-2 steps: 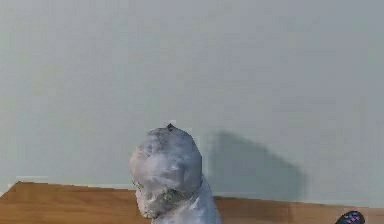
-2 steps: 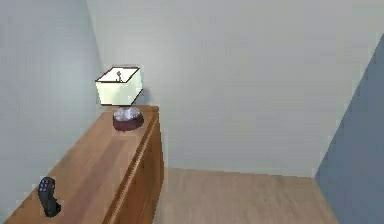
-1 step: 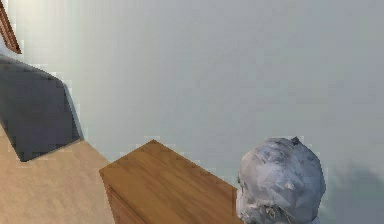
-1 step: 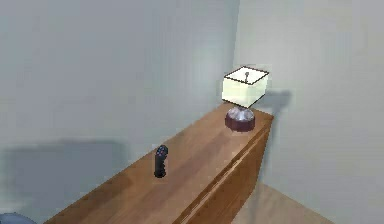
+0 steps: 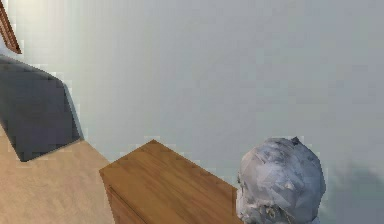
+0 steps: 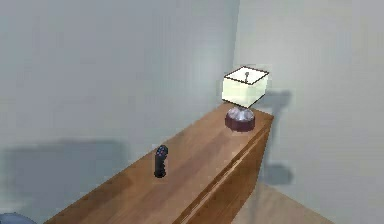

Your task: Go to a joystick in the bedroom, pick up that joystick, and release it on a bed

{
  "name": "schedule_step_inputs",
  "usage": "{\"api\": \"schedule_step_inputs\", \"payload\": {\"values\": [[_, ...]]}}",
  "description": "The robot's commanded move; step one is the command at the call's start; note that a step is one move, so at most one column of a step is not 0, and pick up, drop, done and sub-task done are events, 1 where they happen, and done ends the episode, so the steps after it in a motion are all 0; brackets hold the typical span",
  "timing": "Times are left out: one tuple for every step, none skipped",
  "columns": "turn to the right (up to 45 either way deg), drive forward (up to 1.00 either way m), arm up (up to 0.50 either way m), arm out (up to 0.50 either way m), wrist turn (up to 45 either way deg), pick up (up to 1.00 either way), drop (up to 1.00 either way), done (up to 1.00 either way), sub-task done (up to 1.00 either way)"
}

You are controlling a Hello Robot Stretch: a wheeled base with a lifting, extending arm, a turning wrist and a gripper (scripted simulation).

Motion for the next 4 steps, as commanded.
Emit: {"api": "schedule_step_inputs", "payload": {"values": [[0.0, 0.00, 0.30, 0.00, 0.0, 0.00, 0.00, 0.00, 0.00], [0.0, 0.00, 0.00, 0.38, 0.0, 0.00, 0.00, 0.00, 0.00], [0.0, 0.00, 0.00, 0.00, 45.0, 0.00, 0.00, 0.00, 0.00], [0.0, 0.00, 0.00, 0.00, 45.0, 0.00, 0.00, 0.00, 0.00]]}}
